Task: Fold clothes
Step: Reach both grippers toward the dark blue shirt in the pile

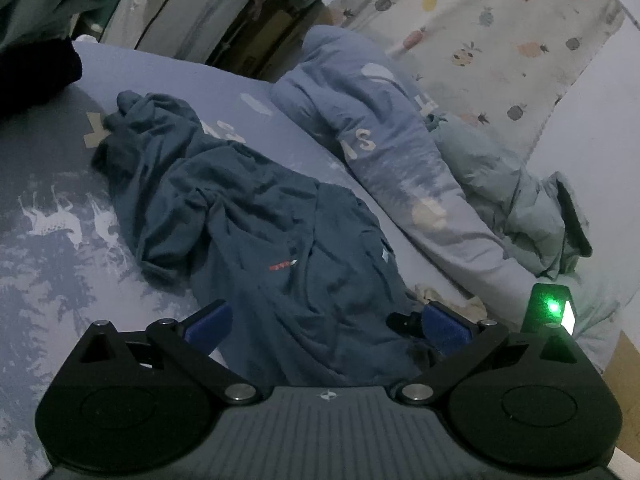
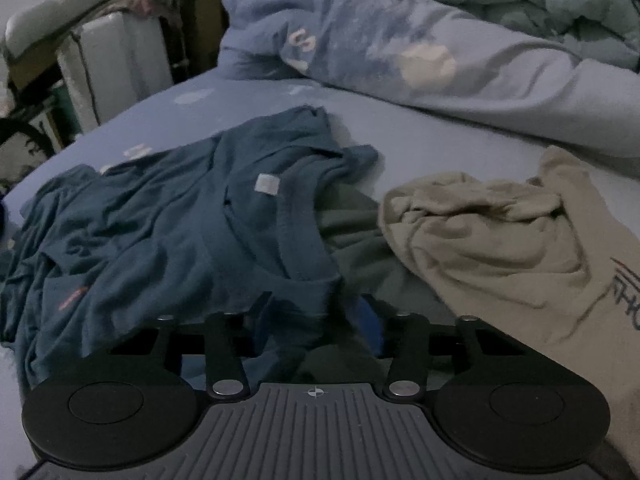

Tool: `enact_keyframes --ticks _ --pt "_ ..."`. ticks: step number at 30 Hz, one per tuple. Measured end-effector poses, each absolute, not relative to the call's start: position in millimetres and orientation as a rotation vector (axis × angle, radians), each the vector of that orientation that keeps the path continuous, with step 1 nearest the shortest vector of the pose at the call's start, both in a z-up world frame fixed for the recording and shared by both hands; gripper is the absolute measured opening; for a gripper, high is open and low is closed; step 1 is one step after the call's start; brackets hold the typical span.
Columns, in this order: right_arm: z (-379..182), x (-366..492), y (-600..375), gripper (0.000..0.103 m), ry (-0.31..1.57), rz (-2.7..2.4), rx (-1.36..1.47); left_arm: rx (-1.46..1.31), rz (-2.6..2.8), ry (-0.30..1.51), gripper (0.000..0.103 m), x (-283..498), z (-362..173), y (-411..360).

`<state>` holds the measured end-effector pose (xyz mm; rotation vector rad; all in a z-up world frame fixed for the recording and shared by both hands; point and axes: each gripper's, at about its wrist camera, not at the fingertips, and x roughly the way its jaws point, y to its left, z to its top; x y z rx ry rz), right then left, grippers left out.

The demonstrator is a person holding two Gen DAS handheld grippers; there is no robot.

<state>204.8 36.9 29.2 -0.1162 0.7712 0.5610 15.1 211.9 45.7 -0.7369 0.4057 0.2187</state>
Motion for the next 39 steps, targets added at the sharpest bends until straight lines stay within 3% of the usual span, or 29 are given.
enact_keyframes --ticks 1,3,6,8,19,25,35,39 --pt "29.2 203.0 40.7 0.029 0.764 0.563 -0.134 -0.736 0.218 0.406 0.103 14.9 45.7 211.3" --pt "30.1 198.0 48.3 0.027 0.739 0.558 -0.179 -0.734 0.217 0.408 0.103 14.5 45.8 209.8" --pt "34.6 189.8 52.2 0.010 0.683 0.543 -0.247 -0.734 0.221 0.412 0.103 14.5 46.3 208.4" --pt "43.4 186.4 44.9 0.008 0.652 0.533 -0.214 -0.734 0.225 0.411 0.103 14.9 47.6 207.1" --pt "97.6 143.7 -5.5 0.006 0.576 0.621 0.073 -0.729 0.218 0.404 0.103 15.7 55.9 200.6" --pt "92.7 108.0 -43.3 0.006 0.582 0.620 0.209 -0.718 0.188 0.367 0.103 9.1 68.4 201.6" --pt "71.5 0.2 -43.7 0.006 0.550 0.802 0.037 -0.633 0.092 0.327 0.103 -5.0 95.7 199.1" --pt "64.5 -29.8 -33.3 0.006 0.508 0.836 -0.057 -0.468 0.010 0.332 0.103 -11.3 113.4 182.7"
